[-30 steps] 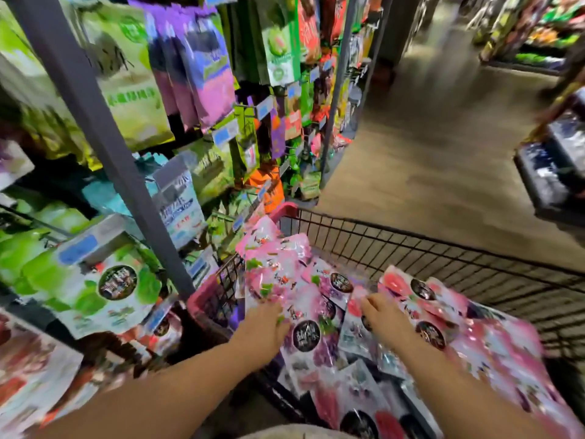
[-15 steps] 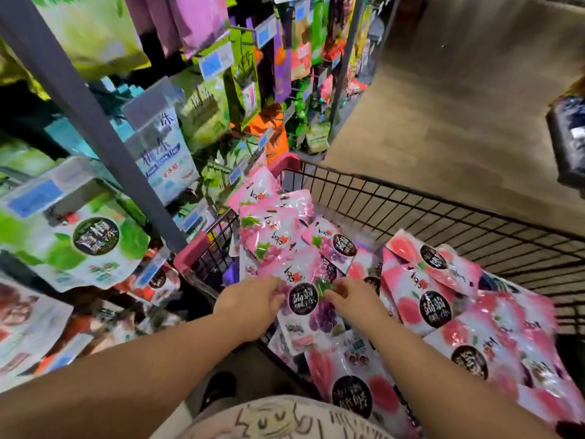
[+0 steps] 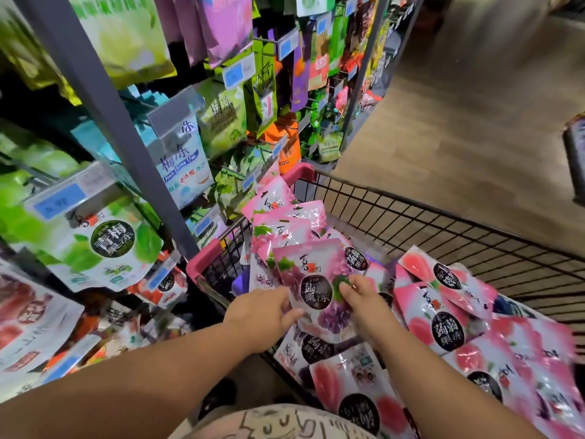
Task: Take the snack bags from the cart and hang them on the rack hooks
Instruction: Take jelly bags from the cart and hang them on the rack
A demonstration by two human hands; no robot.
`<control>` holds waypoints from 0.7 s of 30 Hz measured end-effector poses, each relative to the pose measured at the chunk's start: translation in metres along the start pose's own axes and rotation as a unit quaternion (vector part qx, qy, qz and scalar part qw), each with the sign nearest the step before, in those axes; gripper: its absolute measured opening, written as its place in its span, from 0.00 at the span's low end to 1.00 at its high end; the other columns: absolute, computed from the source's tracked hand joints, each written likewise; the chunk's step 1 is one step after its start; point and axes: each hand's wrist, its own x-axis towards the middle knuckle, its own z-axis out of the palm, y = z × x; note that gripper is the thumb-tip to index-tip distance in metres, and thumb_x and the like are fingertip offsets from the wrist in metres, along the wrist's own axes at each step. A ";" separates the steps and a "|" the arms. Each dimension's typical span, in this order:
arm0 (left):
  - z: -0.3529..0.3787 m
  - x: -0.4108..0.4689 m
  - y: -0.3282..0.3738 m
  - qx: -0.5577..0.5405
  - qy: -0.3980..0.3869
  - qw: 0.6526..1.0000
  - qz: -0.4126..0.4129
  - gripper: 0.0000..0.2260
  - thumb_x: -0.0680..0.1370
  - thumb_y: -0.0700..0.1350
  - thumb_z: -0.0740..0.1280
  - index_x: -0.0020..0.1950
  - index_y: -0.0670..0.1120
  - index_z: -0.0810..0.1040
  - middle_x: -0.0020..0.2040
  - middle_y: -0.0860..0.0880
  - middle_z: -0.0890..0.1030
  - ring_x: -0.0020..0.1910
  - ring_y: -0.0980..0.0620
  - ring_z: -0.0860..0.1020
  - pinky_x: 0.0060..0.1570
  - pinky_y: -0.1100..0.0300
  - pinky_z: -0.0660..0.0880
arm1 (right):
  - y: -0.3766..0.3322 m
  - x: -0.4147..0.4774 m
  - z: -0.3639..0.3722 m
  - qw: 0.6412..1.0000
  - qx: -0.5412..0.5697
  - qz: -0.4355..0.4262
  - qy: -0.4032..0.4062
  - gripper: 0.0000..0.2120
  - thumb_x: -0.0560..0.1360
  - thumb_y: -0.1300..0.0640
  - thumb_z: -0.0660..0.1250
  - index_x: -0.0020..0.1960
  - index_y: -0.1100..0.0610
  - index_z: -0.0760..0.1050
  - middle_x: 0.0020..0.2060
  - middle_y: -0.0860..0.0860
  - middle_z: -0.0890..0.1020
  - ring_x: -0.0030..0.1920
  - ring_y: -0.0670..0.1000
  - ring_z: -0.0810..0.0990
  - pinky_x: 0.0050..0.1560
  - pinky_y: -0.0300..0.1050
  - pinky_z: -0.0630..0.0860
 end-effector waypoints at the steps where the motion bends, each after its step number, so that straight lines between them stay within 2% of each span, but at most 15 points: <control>1: 0.000 0.000 0.000 0.000 -0.002 1.000 -0.001 0.20 0.76 0.69 0.53 0.49 0.54 0.68 0.47 0.54 0.78 0.48 0.52 0.76 0.44 0.53 0.75 | -0.004 -0.001 -0.001 0.999 0.040 -0.002 0.009 0.10 0.82 0.58 0.60 0.42 0.52 0.72 0.38 0.52 0.75 0.40 0.52 0.72 0.43 0.45 0.66; 3: -0.003 -0.001 0.002 -0.013 -0.013 1.000 -0.008 0.28 0.70 0.76 0.51 0.51 0.54 0.68 0.47 0.55 0.78 0.46 0.53 0.77 0.43 0.52 0.77 | -0.015 -0.002 -0.002 0.992 0.129 0.005 0.013 0.08 0.82 0.58 0.59 0.46 0.54 0.73 0.39 0.55 0.78 0.41 0.54 0.74 0.41 0.45 0.69; 6: -0.011 -0.003 0.004 -0.034 -0.025 0.999 -0.009 0.40 0.60 0.82 0.47 0.58 0.56 0.69 0.44 0.56 0.76 0.44 0.53 0.77 0.42 0.55 0.76 | -0.032 -0.007 0.000 0.970 0.243 0.009 -0.013 0.05 0.83 0.59 0.57 0.50 0.59 0.70 0.38 0.57 0.77 0.40 0.55 0.76 0.37 0.46 0.74; 9: -0.017 -0.002 0.004 -0.074 -0.065 0.995 -0.012 0.48 0.53 0.84 0.43 0.61 0.59 0.72 0.41 0.56 0.76 0.45 0.52 0.77 0.40 0.58 0.71 | -0.034 -0.008 0.007 0.963 0.267 0.014 -0.039 0.05 0.83 0.59 0.56 0.50 0.60 0.66 0.29 0.56 0.76 0.27 0.55 0.76 0.22 0.39 0.70; 10: -0.016 0.000 0.001 -0.103 -0.074 0.992 -0.013 0.49 0.51 0.85 0.43 0.61 0.60 0.74 0.42 0.56 0.77 0.45 0.52 0.76 0.42 0.59 0.70 | -0.037 -0.011 0.012 0.961 0.270 0.017 -0.049 0.05 0.83 0.59 0.55 0.50 0.59 0.65 0.29 0.57 0.76 0.25 0.54 0.77 0.20 0.37 0.69; 12: -0.011 0.003 -0.008 -0.167 -0.076 0.983 -0.026 0.53 0.48 0.87 0.43 0.61 0.61 0.75 0.51 0.56 0.81 0.51 0.54 0.77 0.51 0.57 0.74 | -0.037 -0.011 0.021 0.964 0.257 0.026 -0.057 0.05 0.83 0.58 0.55 0.50 0.58 0.65 0.29 0.58 0.77 0.23 0.53 0.76 0.18 0.36 0.67; 13: -0.009 0.003 -0.010 -0.189 -0.067 0.979 -0.036 0.52 0.48 0.87 0.44 0.62 0.62 0.75 0.55 0.57 0.81 0.54 0.54 0.78 0.55 0.55 0.74 | -0.035 -0.008 0.024 0.967 0.247 0.029 -0.056 0.05 0.84 0.57 0.55 0.50 0.57 0.66 0.27 0.56 0.77 0.23 0.54 0.76 0.18 0.36 0.65; 15: -0.007 0.002 -0.012 -0.199 -0.063 0.977 -0.052 0.49 0.52 0.85 0.43 0.60 0.60 0.77 0.55 0.55 0.82 0.54 0.53 0.78 0.57 0.54 0.74 | -0.034 -0.004 0.029 0.972 0.224 0.038 -0.059 0.05 0.84 0.56 0.56 0.52 0.56 0.67 0.22 0.51 0.75 0.25 0.54 0.74 0.19 0.38 0.63; 17: -0.007 0.002 -0.011 -0.181 -0.037 0.980 -0.072 0.43 0.61 0.80 0.44 0.53 0.52 0.80 0.48 0.51 0.82 0.50 0.50 0.79 0.54 0.54 0.74 | -0.031 0.003 0.029 0.979 0.194 0.042 -0.057 0.05 0.83 0.53 0.58 0.52 0.55 0.69 0.23 0.52 0.74 0.28 0.53 0.72 0.22 0.40 0.62; 18: -0.007 0.003 -0.010 -0.166 -0.015 0.983 -0.080 0.38 0.68 0.77 0.46 0.46 0.47 0.79 0.44 0.49 0.81 0.47 0.48 0.78 0.52 0.54 0.74 | -0.032 0.005 0.028 0.983 0.175 0.035 -0.055 0.07 0.82 0.52 0.60 0.50 0.54 0.70 0.26 0.52 0.74 0.28 0.52 0.72 0.24 0.40 0.63; 20: -0.011 0.002 -0.008 -0.132 0.039 0.988 -0.074 0.29 0.79 0.66 0.50 0.33 0.44 0.70 0.33 0.48 0.73 0.42 0.45 0.75 0.49 0.54 0.71 | -0.031 0.015 0.023 0.990 0.138 0.019 -0.038 0.09 0.81 0.48 0.61 0.49 0.53 0.70 0.32 0.51 0.76 0.29 0.49 0.72 0.26 0.39 0.66; 21: -0.016 0.001 -0.009 -0.100 0.064 0.991 -0.058 0.29 0.80 0.64 0.47 0.30 0.45 0.65 0.30 0.49 0.69 0.39 0.45 0.73 0.49 0.53 0.69 | -0.032 0.019 0.019 0.992 0.127 0.013 -0.023 0.10 0.82 0.47 0.59 0.51 0.53 0.70 0.35 0.51 0.78 0.29 0.47 0.73 0.28 0.39 0.68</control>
